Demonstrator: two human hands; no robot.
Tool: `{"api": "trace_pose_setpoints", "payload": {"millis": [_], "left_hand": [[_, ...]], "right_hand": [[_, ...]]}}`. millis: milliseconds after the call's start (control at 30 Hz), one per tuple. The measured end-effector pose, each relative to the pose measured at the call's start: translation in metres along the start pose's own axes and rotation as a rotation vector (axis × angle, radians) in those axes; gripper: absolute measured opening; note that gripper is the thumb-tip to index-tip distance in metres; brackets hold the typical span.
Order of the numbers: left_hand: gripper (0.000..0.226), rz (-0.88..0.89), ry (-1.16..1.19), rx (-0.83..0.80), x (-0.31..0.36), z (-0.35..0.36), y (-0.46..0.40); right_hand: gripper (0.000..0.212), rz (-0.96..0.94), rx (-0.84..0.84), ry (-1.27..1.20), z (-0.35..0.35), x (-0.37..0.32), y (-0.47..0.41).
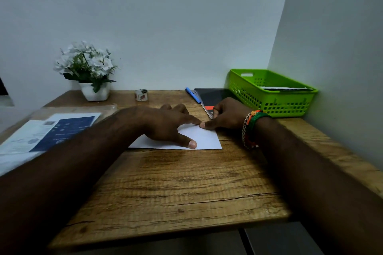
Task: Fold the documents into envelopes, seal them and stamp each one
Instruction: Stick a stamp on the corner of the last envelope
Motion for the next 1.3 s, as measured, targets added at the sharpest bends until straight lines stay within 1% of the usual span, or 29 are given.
{"api": "trace_pose_setpoints", "payload": {"millis": [167, 300, 367, 500, 567, 633, 700, 767, 867, 900, 933, 1000, 1033, 1067, 1100, 1133, 1167, 1200, 1233, 1267, 1300], "left_hand": [[0.081, -0.006, 0.01, -0.009, 0.0, 0.0, -0.002], [0.082, 0.003, 0.005, 0.001, -0.001, 0.0, -0.003], [0.081, -0.001, 0.0, -0.003, -0.001, 0.0, -0.003], [0.082, -0.003, -0.007, -0.009, -0.002, 0.001, -0.005], [0.082, -0.01, 0.005, -0.005, -0.004, 0.001, -0.005], [0.08, -0.014, 0.019, 0.022, -0.004, -0.001, -0.003], [0.078, -0.016, 0.059, 0.063, -0.003, 0.0, 0.0], [0.077, -0.017, 0.143, 0.144, -0.002, 0.0, 0.009], [0.072, -0.018, 0.304, 0.307, -0.01, -0.013, 0.033], [0.069, -0.056, 0.338, 0.37, -0.019, -0.019, 0.045], [0.068, -0.139, 0.36, 0.439, -0.035, -0.025, 0.058], [0.075, -0.449, 0.34, 0.531, -0.085, -0.022, 0.088], [0.08, -0.602, 0.32, 0.528, -0.108, -0.012, 0.103], [0.087, -0.703, 0.307, 0.491, -0.123, 0.0, 0.113], [0.096, -0.761, 0.314, 0.441, -0.134, 0.014, 0.118], [0.103, -0.788, 0.32, 0.411, -0.141, 0.026, 0.12], [0.107, -0.8, 0.349, 0.438, -0.143, 0.03, 0.123], [0.107, -0.808, 0.403, 0.499, -0.14, 0.029, 0.129], [0.102, -0.802, 0.491, 0.578, -0.131, 0.024, 0.139], [0.093, -0.78, 0.582, 0.665, -0.125, 0.019, 0.145], [0.084, -0.768, 0.643, 0.712, -0.124, 0.017, 0.148]], "right_hand": [[0.034, 0.045, 0.105, 0.019, -0.006, 0.003, -0.002], [0.033, 0.02, 0.103, 0.073, -0.006, -0.001, -0.001], [0.036, -0.014, 0.053, 0.1, -0.004, -0.003, -0.001], [0.039, -0.044, -0.103, 0.079, 0.001, -0.005, 0.005], [0.035, -0.051, -0.175, 0.046, 0.003, -0.006, 0.011], [0.027, -0.063, -0.211, 0.0, 0.003, -0.008, 0.019], [0.017, -0.052, -0.187, -0.135, -0.002, -0.007, 0.025], [0.01, -0.038, -0.118, -0.263, -0.008, -0.005, 0.032], [0.016, 0.022, 0.004, -0.354, -0.014, 0.005, 0.04], [0.016, 0.041, 0.038, -0.346, -0.014, 0.007, 0.043], [0.015, 0.046, 0.073, -0.304, -0.016, 0.007, 0.047], [0.008, 0.032, 0.131, -0.156, -0.018, 0.002, 0.057], [0.009, 0.021, 0.149, -0.076, -0.019, -0.004, 0.065], [0.02, 0.017, 0.159, -0.004, -0.018, -0.009, 0.071], [0.033, 0.021, 0.16, 0.04, -0.015, -0.014, 0.076], [0.044, 0.032, 0.151, 0.06, -0.012, -0.017, 0.079], [0.054, 0.046, 0.144, 0.069, -0.009, -0.019, 0.081], [0.061, 0.057, 0.143, 0.077, -0.007, -0.022, 0.083], [0.066, 0.066, 0.142, 0.082, -0.005, -0.023, 0.083], [0.068, 0.075, 0.139, 0.087, -0.004, -0.024, 0.084], [0.068, 0.079, 0.139, 0.085, -0.003, -0.025, 0.085]]}}
Point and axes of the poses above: each hand's wrist, its own y-axis away from the middle knuckle, its own z-axis out of the palm, x = y × z, the point moved 10 cm from there along -y, towards the middle knuckle, and after that the axes turned 3 degrees about z, right-handed, at the moved point
